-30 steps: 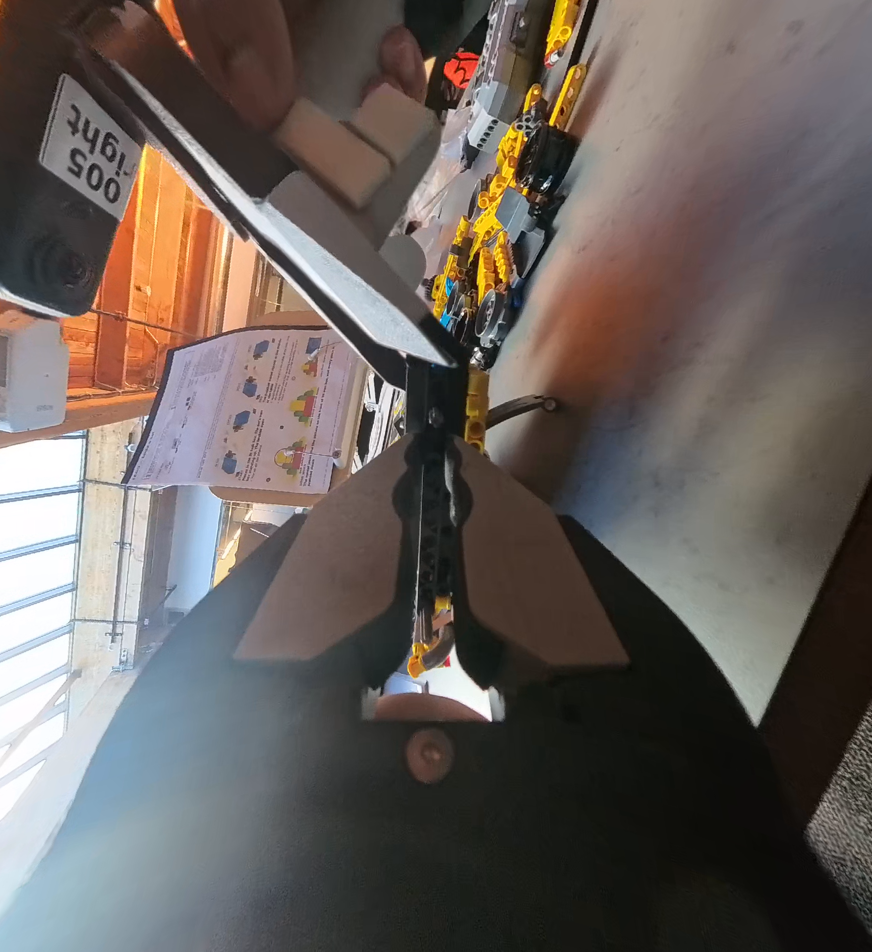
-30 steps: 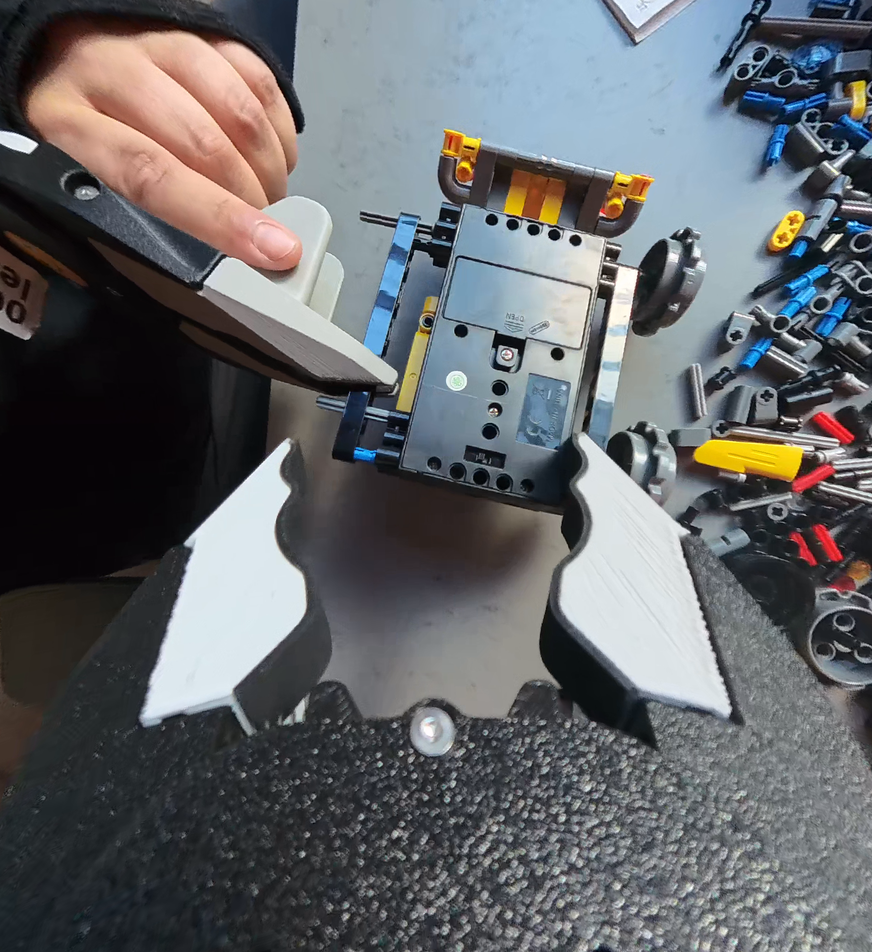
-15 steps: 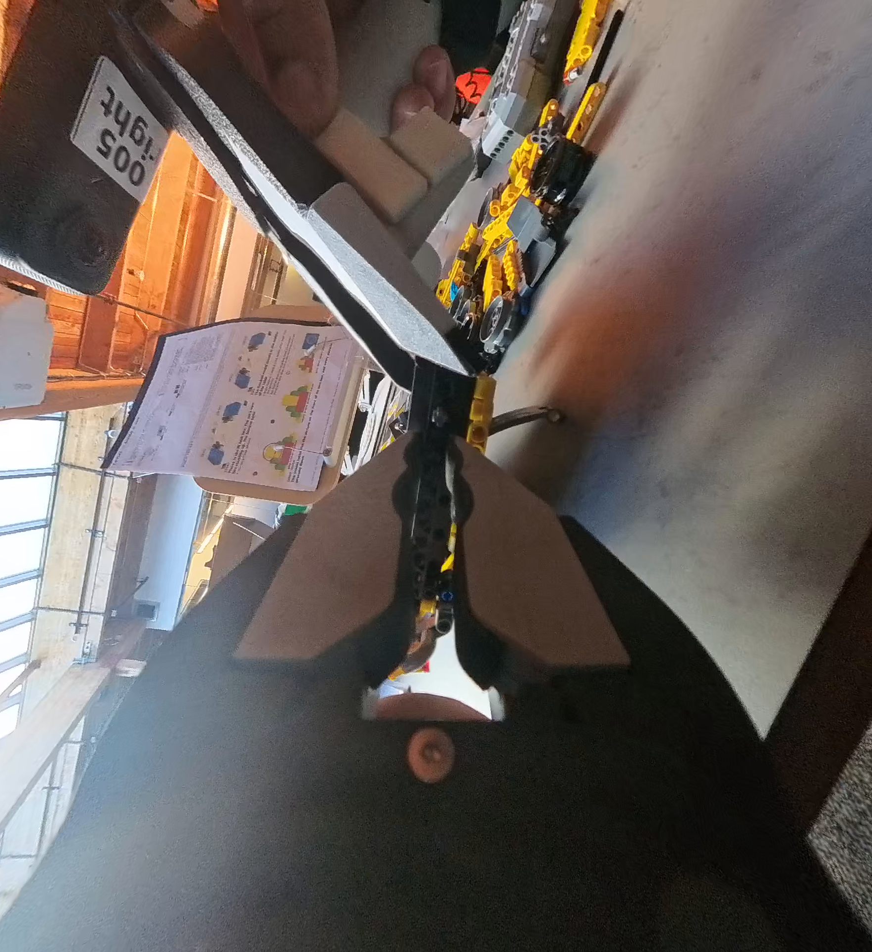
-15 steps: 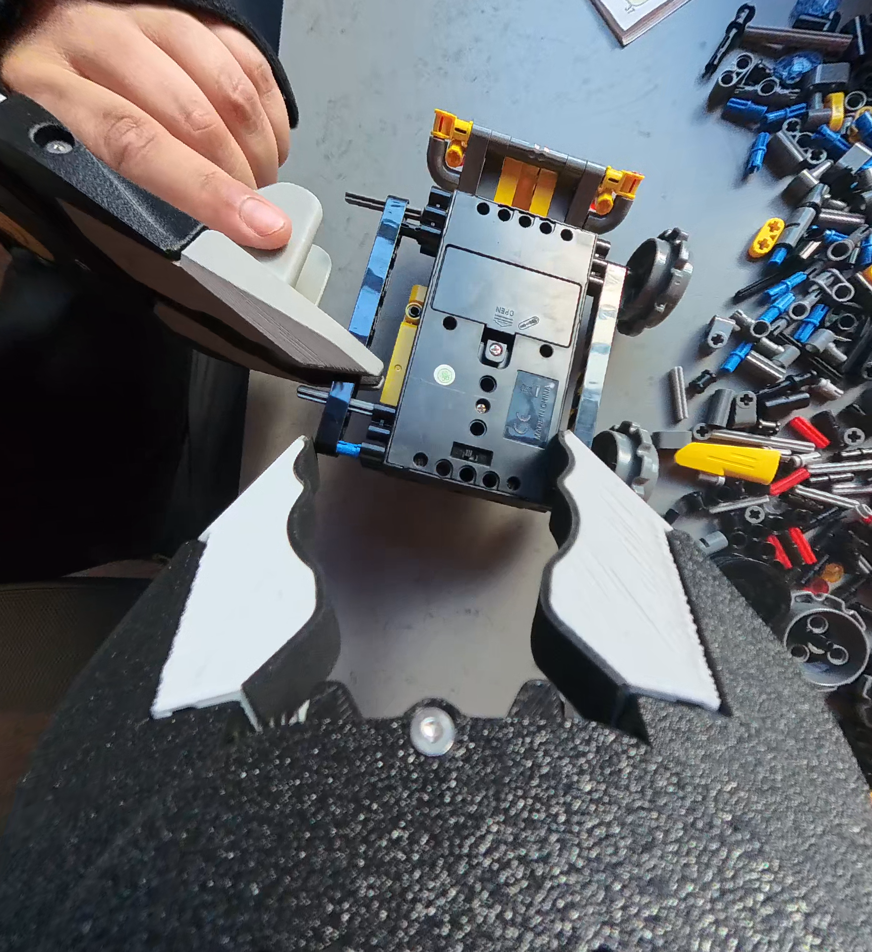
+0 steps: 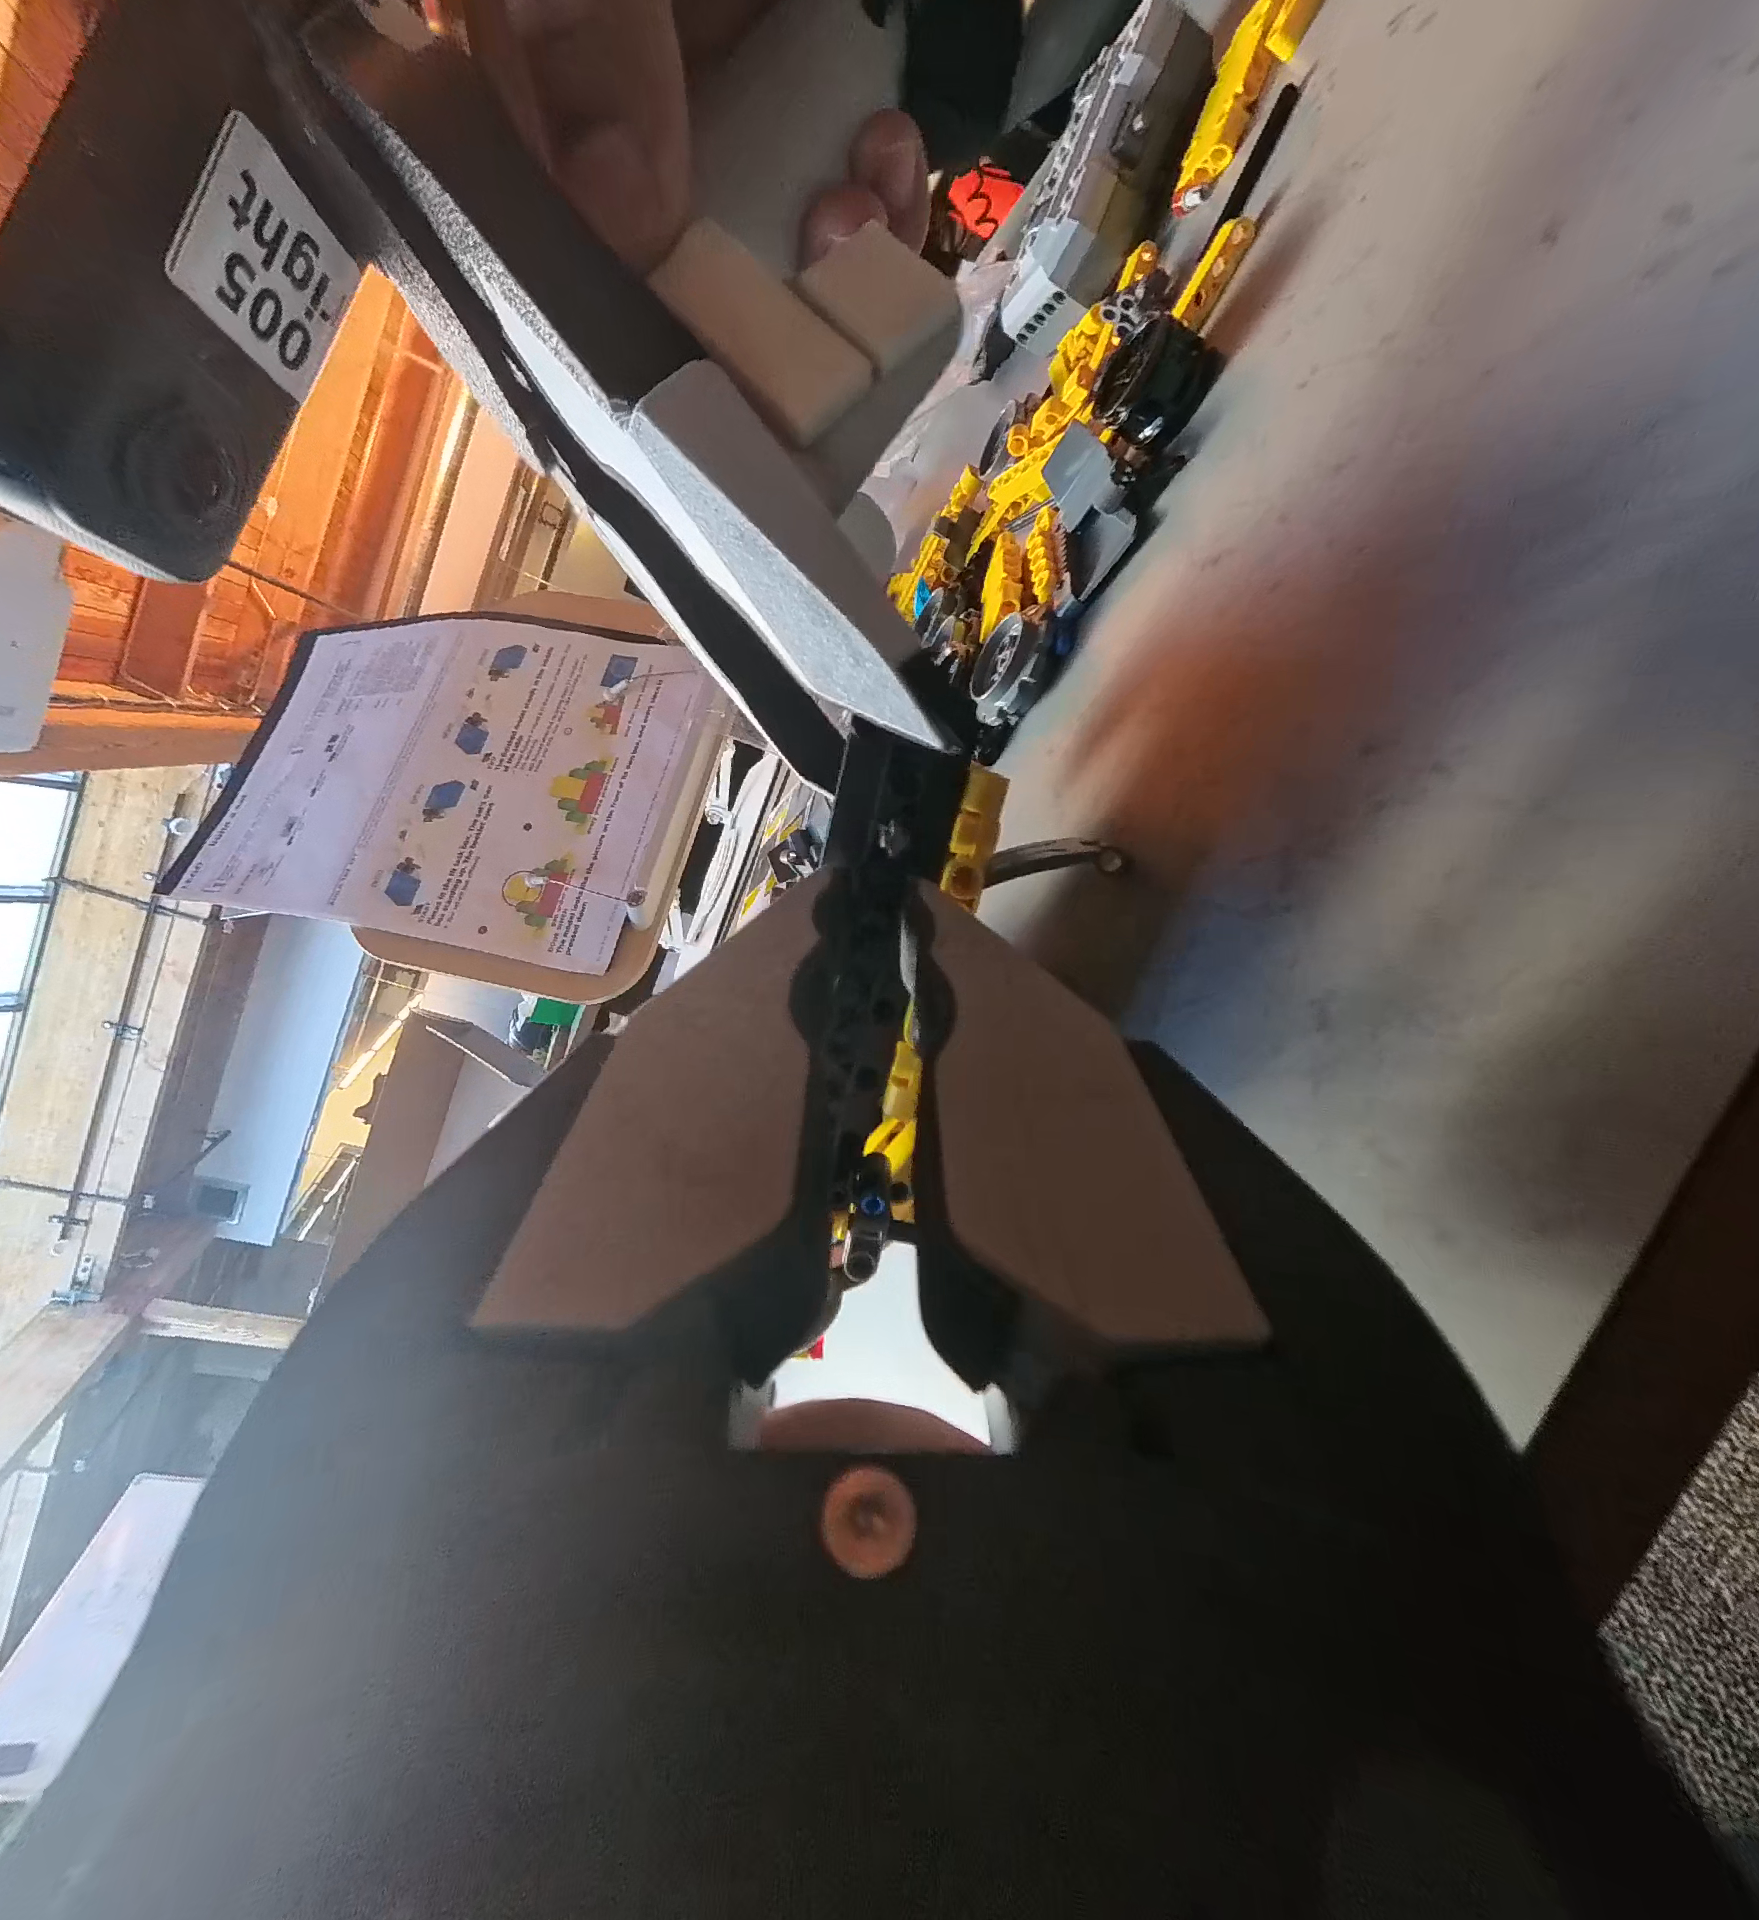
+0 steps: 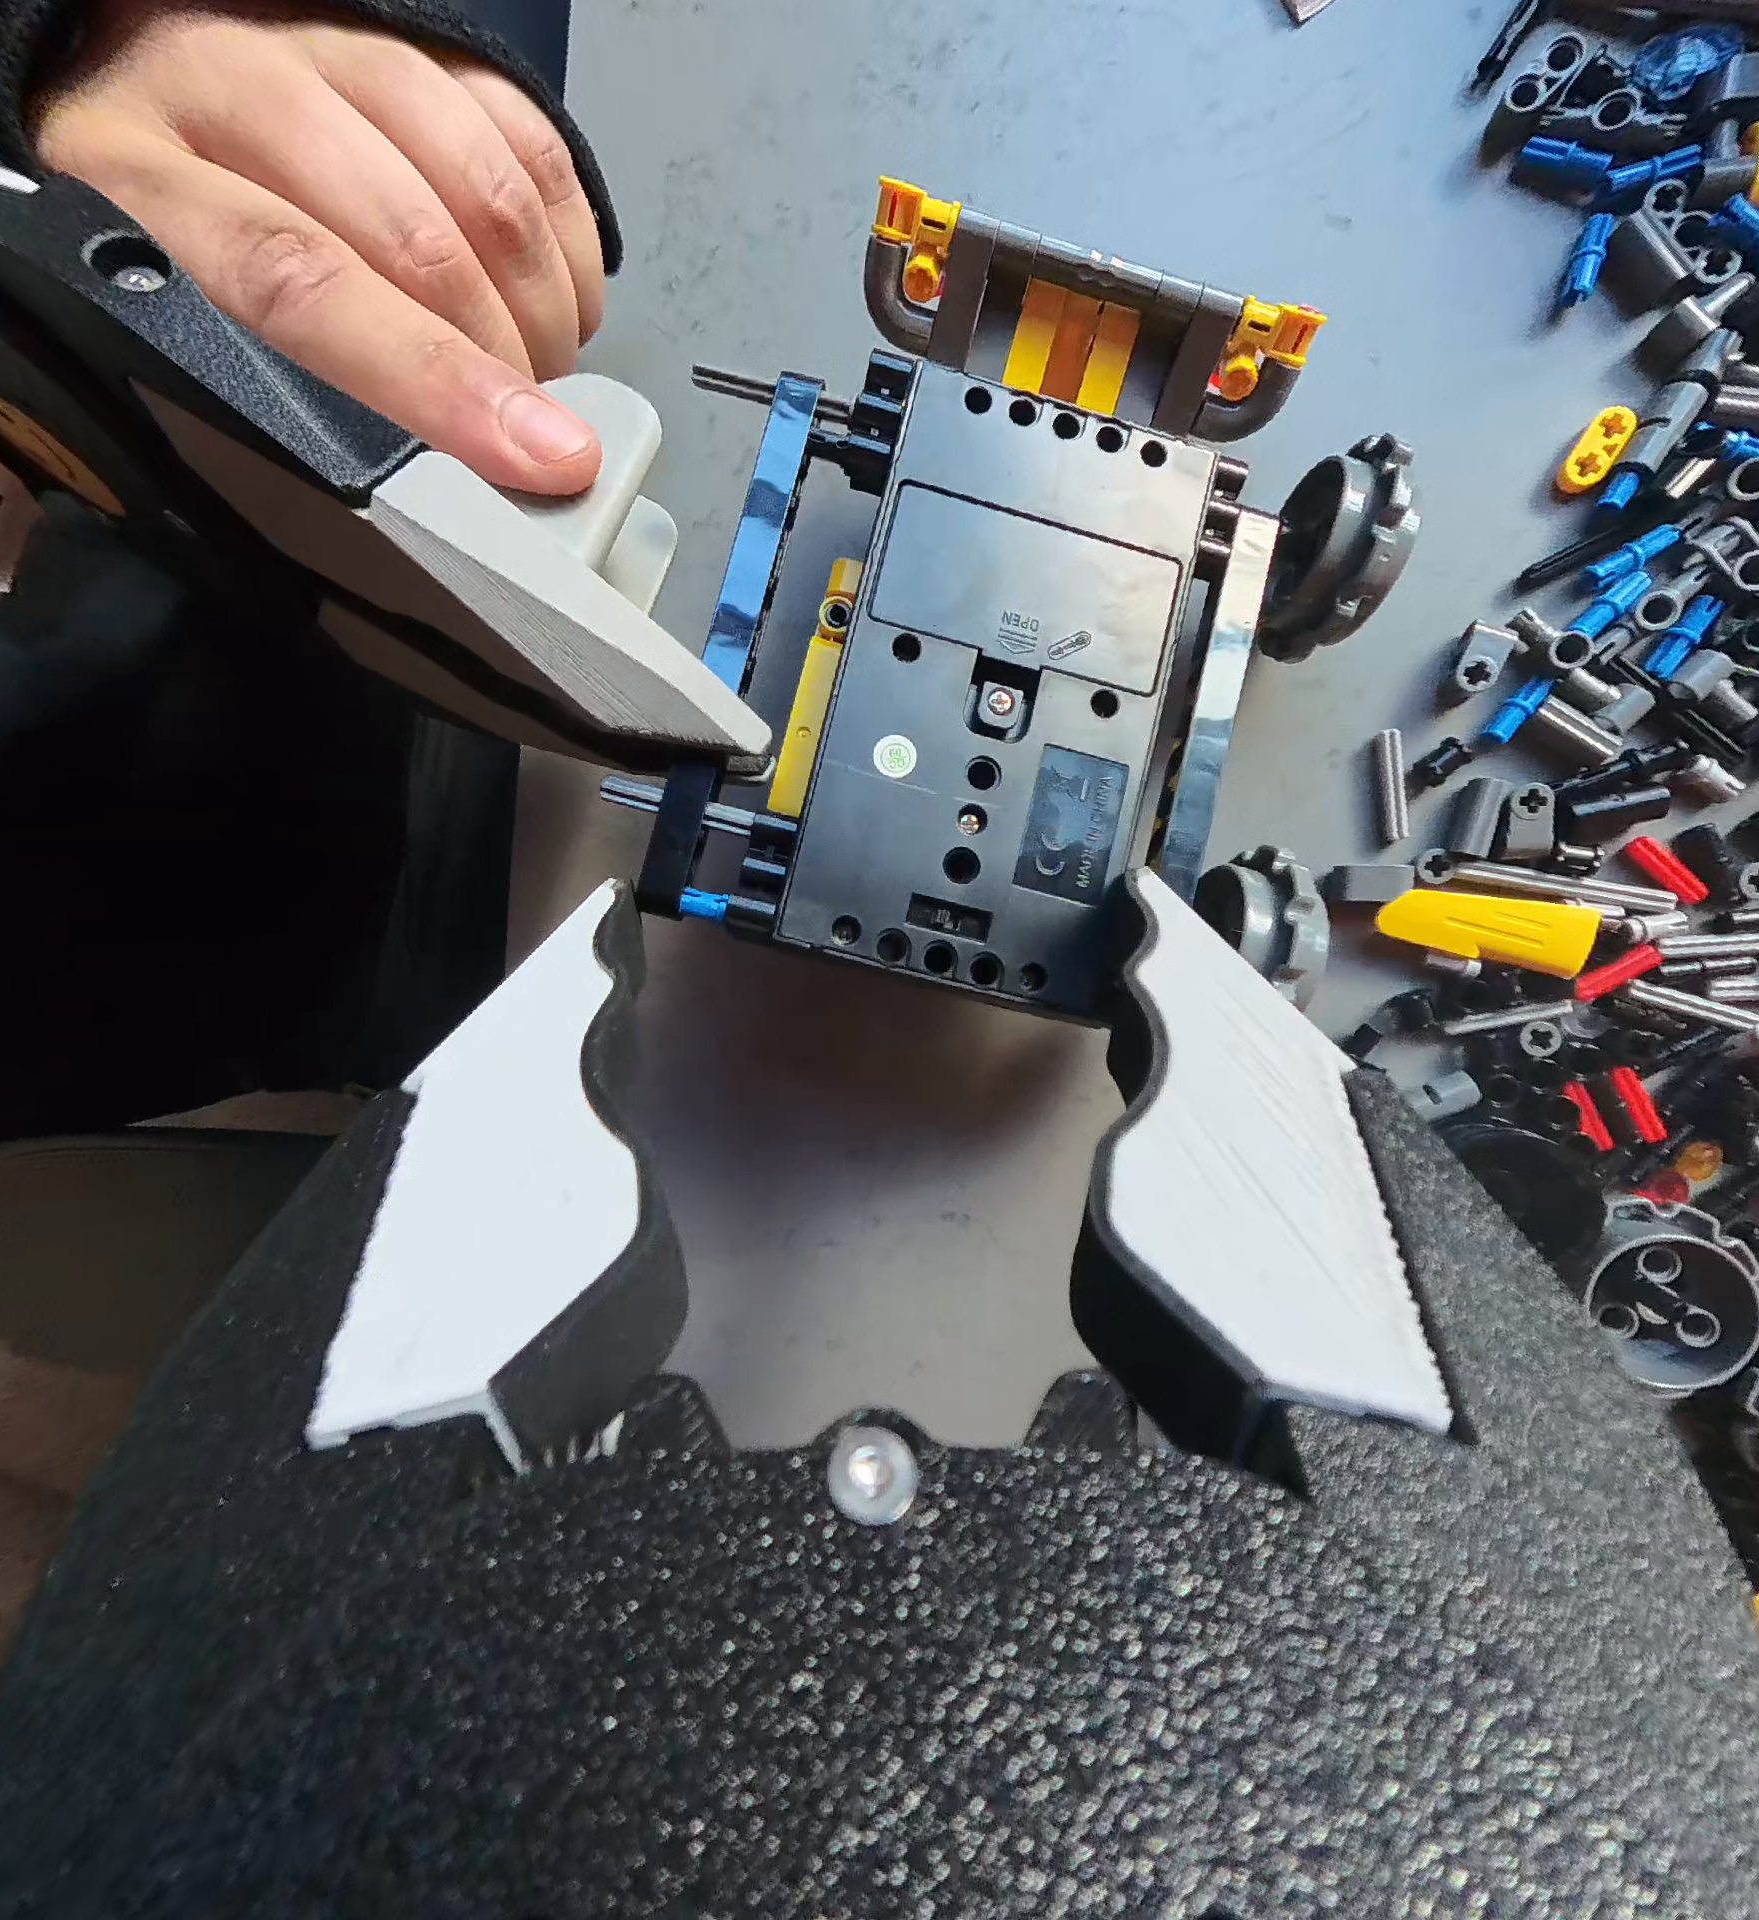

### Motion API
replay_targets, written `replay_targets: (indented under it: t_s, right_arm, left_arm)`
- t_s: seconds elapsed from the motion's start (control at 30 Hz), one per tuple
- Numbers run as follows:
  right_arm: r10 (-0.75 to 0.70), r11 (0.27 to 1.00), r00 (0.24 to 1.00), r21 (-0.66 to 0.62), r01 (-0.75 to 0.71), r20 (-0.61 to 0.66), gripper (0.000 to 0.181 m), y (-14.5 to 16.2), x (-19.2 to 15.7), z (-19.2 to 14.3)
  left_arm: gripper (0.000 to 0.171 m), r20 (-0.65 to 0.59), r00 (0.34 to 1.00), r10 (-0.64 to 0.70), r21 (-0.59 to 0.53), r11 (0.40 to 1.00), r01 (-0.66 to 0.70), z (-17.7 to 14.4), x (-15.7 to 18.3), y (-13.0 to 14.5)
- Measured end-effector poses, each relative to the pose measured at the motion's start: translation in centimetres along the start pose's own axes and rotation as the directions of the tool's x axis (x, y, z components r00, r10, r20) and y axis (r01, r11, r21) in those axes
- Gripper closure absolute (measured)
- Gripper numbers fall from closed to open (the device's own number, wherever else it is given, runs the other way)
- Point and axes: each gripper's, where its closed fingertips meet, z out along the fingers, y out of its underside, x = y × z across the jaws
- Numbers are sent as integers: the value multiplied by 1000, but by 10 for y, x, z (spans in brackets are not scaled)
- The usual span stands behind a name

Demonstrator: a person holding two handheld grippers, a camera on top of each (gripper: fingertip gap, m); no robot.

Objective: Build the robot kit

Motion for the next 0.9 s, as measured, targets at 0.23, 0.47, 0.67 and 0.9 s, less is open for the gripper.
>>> replay_targets:
  t_s: [0.23, 0.47, 0.67, 0.9]
  right_arm:
    - [-21, 1000, 996, 1, 21, 83, 72, 0, -12, -2]
    - [-41, 999, 999, 8, 41, -1, 87, 1, -1, 0]
    - [-15, 999, 1000, 32, 15, -5, 90, 0, 1, 0]
    - [-9, 998, 1000, 57, 8, 18, 90, -1, 1, 2]
  left_arm:
    - [166, 1, 1000, -18, 4, 1000, 18, -1, 1, 1]
    - [165, 10, 999, -38, 8, 999, 38, 0, 0, 0]
    - [165, 23, 996, -81, 8, 997, 81, 2, -1, -1]
    - [165, 23, 992, -121, 15, 993, 121, 3, -1, -1]
